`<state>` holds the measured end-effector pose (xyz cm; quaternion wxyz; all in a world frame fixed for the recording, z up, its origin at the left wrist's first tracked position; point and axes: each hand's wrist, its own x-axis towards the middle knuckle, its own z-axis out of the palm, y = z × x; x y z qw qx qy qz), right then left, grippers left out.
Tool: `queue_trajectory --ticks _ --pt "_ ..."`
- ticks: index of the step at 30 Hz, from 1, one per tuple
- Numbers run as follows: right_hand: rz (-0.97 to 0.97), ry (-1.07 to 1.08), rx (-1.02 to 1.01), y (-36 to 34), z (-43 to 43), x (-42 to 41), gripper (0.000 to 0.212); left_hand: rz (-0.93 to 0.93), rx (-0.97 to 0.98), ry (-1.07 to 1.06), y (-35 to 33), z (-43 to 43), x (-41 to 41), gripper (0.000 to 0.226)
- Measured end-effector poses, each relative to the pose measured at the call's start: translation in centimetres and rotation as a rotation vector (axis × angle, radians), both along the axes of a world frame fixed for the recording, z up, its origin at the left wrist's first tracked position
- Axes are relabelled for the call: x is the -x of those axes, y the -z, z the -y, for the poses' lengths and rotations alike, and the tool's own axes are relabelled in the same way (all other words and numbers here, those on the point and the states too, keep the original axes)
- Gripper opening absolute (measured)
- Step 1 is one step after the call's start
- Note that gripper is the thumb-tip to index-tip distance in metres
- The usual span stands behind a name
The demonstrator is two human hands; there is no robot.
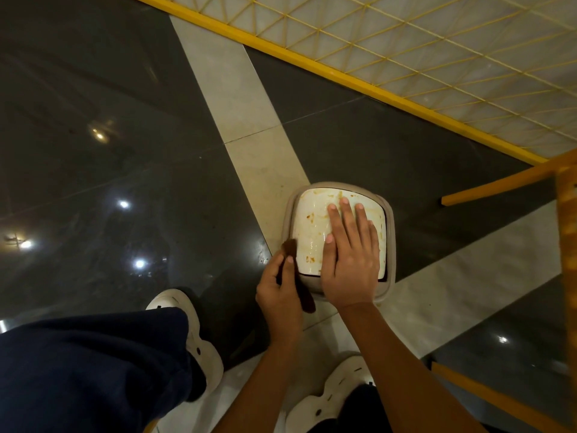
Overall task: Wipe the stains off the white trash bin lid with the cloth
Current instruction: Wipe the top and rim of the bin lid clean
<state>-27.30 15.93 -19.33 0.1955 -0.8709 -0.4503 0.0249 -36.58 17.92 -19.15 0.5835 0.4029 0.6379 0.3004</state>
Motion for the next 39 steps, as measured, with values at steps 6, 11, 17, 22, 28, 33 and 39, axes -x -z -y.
queue_trajectory --ticks 6,11,17,22,28,33,39 --pt "0.009 0.004 -0.014 0.2 0.1 -0.1 0.055 -0.028 0.007 0.039 -0.3 -1.0 -0.4 0.026" --pt "0.010 0.001 0.000 0.1 0.1 0.0 0.057 -0.013 -0.058 0.047 -0.8 0.2 0.3 0.025" --pt "-0.001 -0.001 -0.025 0.2 0.1 -0.2 0.051 -0.117 -0.037 0.139 0.3 -4.1 -1.7 0.021" --pt "-0.123 0.001 -0.162 0.1 0.2 -0.5 0.045 -0.076 -0.122 0.179 -0.9 -1.9 -0.1 0.025" --pt "0.070 -0.062 -0.078 -0.3 0.3 -1.8 0.044 -0.147 -0.051 0.259 -0.1 -2.6 -0.1 0.026" --pt "0.026 0.019 -0.073 0.2 -0.4 -1.3 0.044 -0.198 -0.113 0.260 -0.3 -6.2 -2.5 0.026" --pt "0.001 0.081 -0.099 0.3 -0.6 -0.6 0.043 -0.168 -0.194 0.303 -1.1 -5.1 -1.6 0.025"
